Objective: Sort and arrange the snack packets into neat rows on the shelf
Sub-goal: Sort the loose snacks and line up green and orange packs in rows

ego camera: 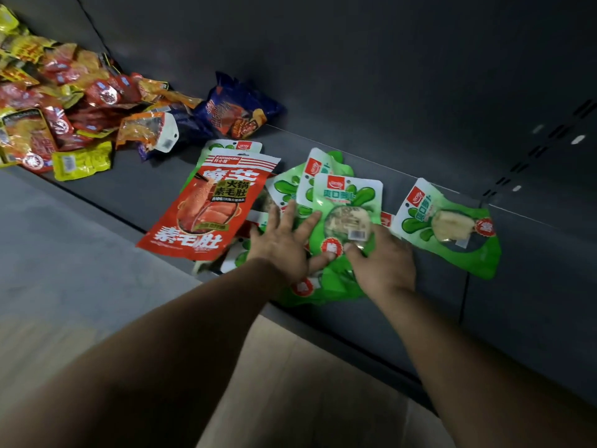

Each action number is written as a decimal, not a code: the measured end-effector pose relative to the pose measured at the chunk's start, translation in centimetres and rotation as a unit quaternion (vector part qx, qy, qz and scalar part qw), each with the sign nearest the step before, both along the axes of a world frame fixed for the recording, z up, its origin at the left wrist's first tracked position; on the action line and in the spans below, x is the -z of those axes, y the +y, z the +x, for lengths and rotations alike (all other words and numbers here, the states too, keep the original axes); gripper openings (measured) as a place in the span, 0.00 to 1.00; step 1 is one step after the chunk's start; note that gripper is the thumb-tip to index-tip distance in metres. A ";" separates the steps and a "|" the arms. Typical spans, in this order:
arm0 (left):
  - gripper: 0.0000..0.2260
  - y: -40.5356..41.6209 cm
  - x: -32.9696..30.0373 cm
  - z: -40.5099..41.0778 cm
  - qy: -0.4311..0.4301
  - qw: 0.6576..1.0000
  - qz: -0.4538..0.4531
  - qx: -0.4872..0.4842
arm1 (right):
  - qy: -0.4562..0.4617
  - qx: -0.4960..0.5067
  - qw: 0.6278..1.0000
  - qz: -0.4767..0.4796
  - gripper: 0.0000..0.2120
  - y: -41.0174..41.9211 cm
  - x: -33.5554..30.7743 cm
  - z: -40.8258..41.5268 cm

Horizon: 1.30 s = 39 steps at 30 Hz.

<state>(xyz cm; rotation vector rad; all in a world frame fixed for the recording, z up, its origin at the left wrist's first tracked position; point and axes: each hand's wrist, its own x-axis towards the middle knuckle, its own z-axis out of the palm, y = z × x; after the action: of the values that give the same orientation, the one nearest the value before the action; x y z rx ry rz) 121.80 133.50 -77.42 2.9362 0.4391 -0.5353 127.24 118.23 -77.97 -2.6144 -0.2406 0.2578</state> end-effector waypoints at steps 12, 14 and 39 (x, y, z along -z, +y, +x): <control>0.39 5.3 -1.3 0.1 -0.041 0.993 0.114 0.003 | 0.072 -0.093 0.992 0.057 0.29 2.6 -1.3 1.1; 0.38 3.8 -2.2 1.5 -0.085 0.989 0.117 0.014 | 0.027 -0.053 0.997 0.041 0.25 1.5 -1.6 1.7; 0.10 -13.4 -1.9 9.6 -0.124 0.881 -0.404 -0.210 | 0.071 -0.187 0.973 -0.112 0.27 -11.8 -0.5 4.0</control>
<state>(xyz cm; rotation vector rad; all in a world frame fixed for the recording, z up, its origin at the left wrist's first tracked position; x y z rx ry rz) 131.38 120.06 -75.56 1.9864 0.6115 -0.1958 131.21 106.47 -77.48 -2.7380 -0.6916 0.6318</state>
